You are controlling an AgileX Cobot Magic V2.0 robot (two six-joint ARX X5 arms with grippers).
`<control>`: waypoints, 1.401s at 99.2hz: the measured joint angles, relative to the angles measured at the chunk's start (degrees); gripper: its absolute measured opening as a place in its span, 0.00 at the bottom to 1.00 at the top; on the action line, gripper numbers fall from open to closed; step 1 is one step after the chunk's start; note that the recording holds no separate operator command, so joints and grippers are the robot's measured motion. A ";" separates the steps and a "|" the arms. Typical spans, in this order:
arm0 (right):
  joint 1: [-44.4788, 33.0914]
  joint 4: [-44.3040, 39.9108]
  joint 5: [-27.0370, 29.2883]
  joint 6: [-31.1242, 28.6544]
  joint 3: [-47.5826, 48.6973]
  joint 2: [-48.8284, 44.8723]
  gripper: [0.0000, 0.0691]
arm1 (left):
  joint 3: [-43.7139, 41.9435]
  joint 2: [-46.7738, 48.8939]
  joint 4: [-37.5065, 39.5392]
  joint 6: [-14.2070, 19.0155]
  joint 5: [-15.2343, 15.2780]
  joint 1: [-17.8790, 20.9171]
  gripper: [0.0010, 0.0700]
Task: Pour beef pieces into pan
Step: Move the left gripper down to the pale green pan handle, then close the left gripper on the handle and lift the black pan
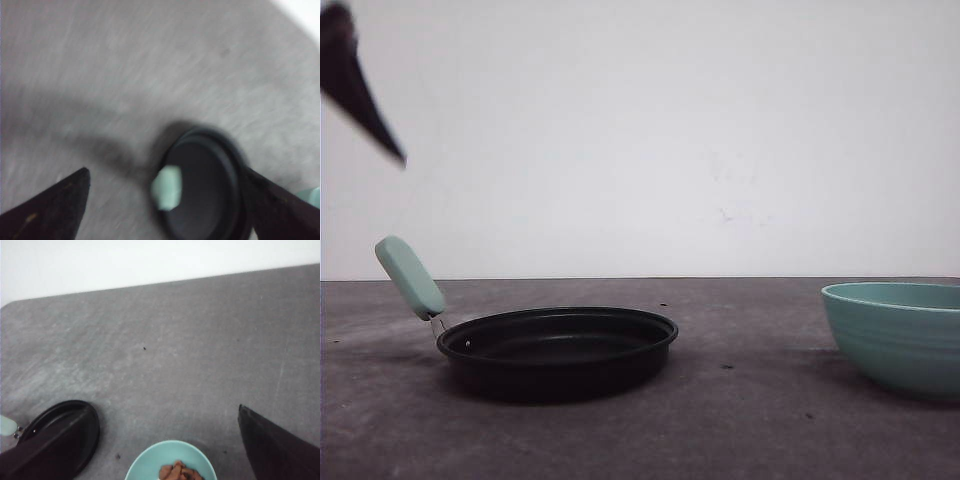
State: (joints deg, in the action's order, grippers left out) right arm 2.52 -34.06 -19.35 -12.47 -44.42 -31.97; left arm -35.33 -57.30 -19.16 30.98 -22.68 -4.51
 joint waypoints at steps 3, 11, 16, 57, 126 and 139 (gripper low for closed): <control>0.00 -0.11 0.00 0.00 0.00 0.00 0.84 | 0.76 -0.59 0.26 0.33 0.00 0.00 0.83; 0.00 -0.50 0.00 0.00 0.00 0.00 0.84 | 1.55 -2.36 1.81 1.68 0.00 -0.02 0.83; 0.00 -1.03 -0.02 0.02 0.00 0.00 0.84 | 1.55 -3.54 3.10 2.12 -0.04 -0.02 0.83; 0.00 -4.79 0.02 0.02 0.00 0.00 0.84 | 1.55 -16.02 11.15 8.17 -0.15 -3.28 0.83; 0.00 -6.86 2.95 0.04 0.00 0.00 0.84 | 1.42 -23.63 22.64 14.93 4.35 -10.60 0.16; 0.00 -6.93 4.42 -0.42 0.00 -0.66 0.84 | 1.42 -22.62 22.16 14.91 4.39 -10.99 0.16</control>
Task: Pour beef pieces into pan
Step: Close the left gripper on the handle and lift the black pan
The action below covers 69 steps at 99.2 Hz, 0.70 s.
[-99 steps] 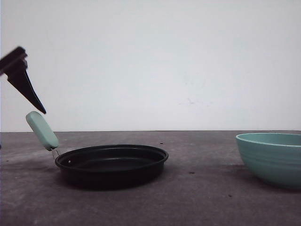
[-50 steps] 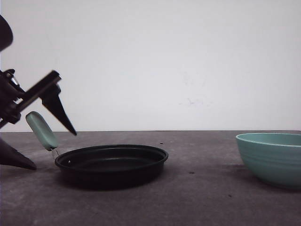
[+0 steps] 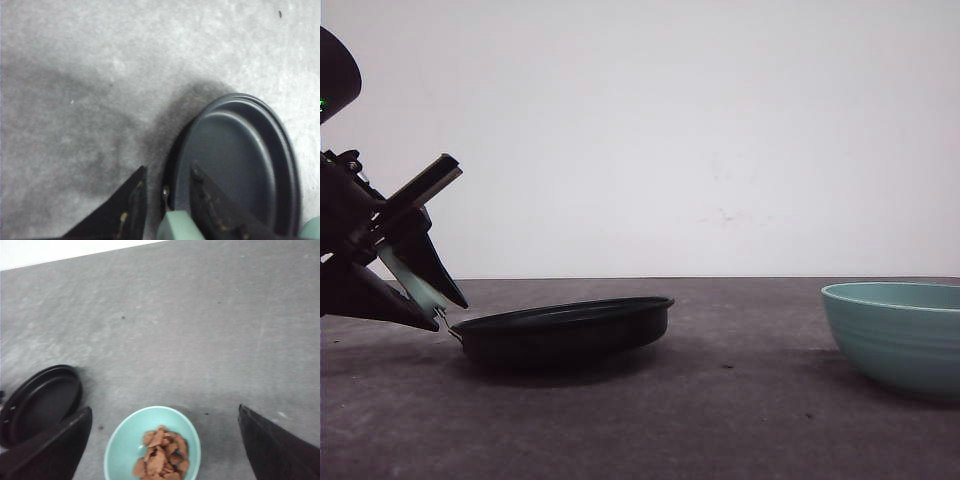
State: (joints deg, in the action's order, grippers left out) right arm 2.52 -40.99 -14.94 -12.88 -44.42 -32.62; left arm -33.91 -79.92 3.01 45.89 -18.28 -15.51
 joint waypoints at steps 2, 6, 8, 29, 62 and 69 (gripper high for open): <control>0.00 -0.04 0.00 -0.11 0.00 -0.31 0.84 | 0.02 0.39 -0.04 0.00 0.04 -0.13 0.16; -0.02 -0.20 0.02 -0.46 0.00 -1.18 0.84 | 0.02 1.27 0.04 -0.04 0.31 -0.52 0.16; -0.02 -0.26 0.00 -0.52 0.00 -1.88 0.84 | 0.02 1.81 0.17 -0.02 0.33 -0.72 0.16; -0.02 1.31 -0.02 -0.90 0.00 -15.50 0.80 | 0.02 9.70 1.88 0.50 -0.04 -3.43 0.16; -0.02 4.61 -0.46 -1.31 0.00 -37.33 0.51 | 0.00 14.82 -1.11 1.81 -2.27 -8.13 0.16; -0.02 4.59 -0.46 -1.46 0.00 -40.06 0.49 | 0.00 15.02 -1.16 1.95 -2.73 -8.61 0.16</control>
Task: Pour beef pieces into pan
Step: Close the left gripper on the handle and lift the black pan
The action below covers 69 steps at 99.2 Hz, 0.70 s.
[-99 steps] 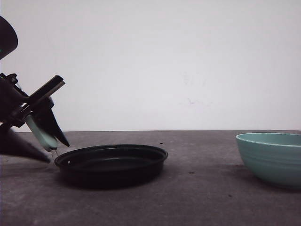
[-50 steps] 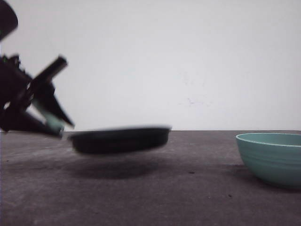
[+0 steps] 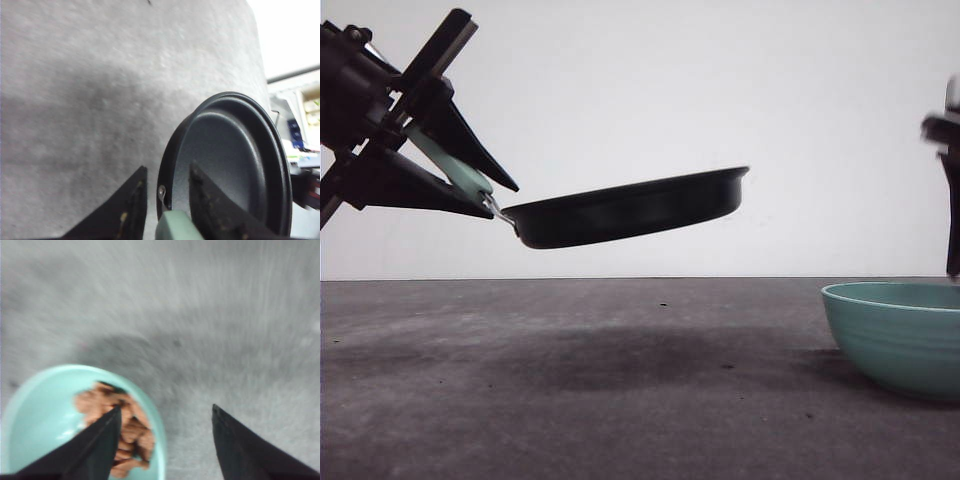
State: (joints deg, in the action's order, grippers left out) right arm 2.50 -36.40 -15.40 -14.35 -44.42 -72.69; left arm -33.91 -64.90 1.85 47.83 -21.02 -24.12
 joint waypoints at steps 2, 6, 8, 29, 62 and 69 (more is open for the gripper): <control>0.00 -0.02 0.00 -0.02 0.00 -0.63 0.49 | 0.00 0.00 -0.02 0.02 -0.13 -0.11 0.16; 0.00 -0.04 0.00 -0.04 0.00 -1.77 0.49 | 0.00 0.00 -0.15 0.04 -0.44 -0.26 0.16; 0.00 -0.04 0.00 -0.04 0.00 -2.25 0.49 | 0.00 0.00 -0.26 0.04 -0.55 -0.42 0.16; 0.00 0.50 0.17 -0.09 0.00 -5.07 0.38 | 0.00 0.00 -0.61 0.09 -1.03 -1.90 0.16; 0.04 2.51 0.11 -1.05 0.00 -6.95 0.18 | 0.00 0.00 -2.10 0.24 -1.01 -3.78 0.16; 0.24 2.67 -0.68 -1.14 0.00 -6.95 0.13 | 0.00 0.00 -2.08 0.24 -1.01 -4.04 0.16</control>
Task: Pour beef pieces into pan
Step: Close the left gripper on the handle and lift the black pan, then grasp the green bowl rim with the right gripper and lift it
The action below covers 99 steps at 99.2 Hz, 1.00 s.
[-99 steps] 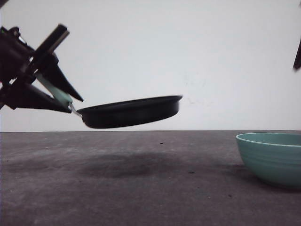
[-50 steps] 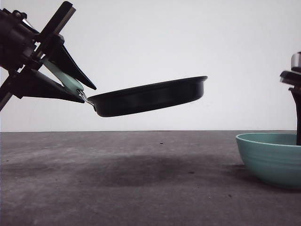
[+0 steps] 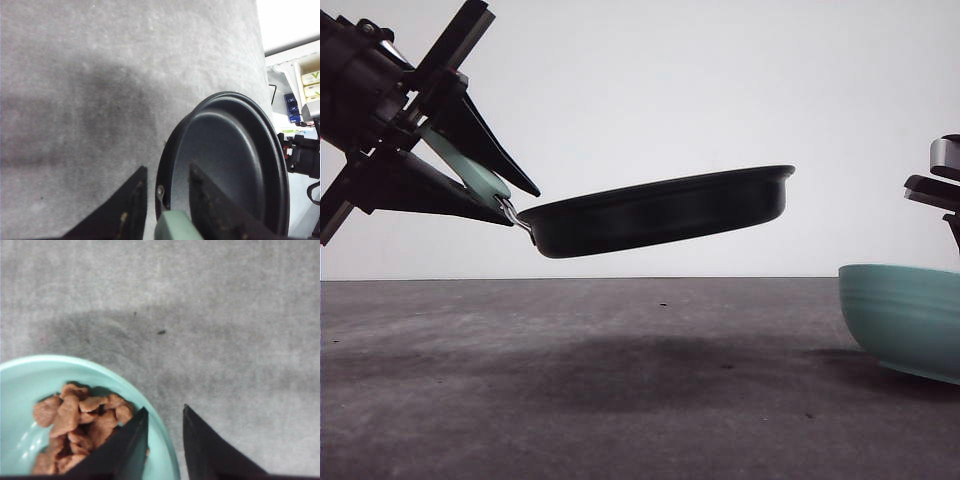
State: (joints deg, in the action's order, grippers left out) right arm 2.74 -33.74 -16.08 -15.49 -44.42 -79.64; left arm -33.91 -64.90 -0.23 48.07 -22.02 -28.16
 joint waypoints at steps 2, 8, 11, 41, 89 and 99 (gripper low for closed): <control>0.13 0.11 -0.50 0.11 0.00 0.00 0.10 | 0.00 0.00 0.00 0.00 0.00 -0.13 0.16; 0.28 0.83 -2.12 0.04 0.00 0.00 0.04 | 0.00 0.00 -0.02 0.02 -0.02 -0.44 0.16; 0.33 1.46 -3.21 0.00 0.00 0.02 0.03 | 0.00 0.00 -0.02 0.02 -0.04 -0.57 0.16; 3.23 9.09 -1.97 -3.50 -1.42 13.29 0.02 | 0.00 0.00 -2.75 -0.61 0.07 -0.81 0.16; 22.77 12.57 12.57 -11.21 -5.44 26.38 0.02 | -9.51 -0.11 -9.68 -3.82 5.77 -7.21 0.16; 28.92 12.63 19.61 -11.45 -5.44 26.34 0.02 | -12.55 -1.31 -14.03 -4.61 5.62 -8.11 0.16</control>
State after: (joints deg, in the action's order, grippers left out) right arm 31.66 -21.10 3.53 -26.94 -49.87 -53.30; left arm -46.46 -66.22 -14.26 43.46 -16.40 -36.27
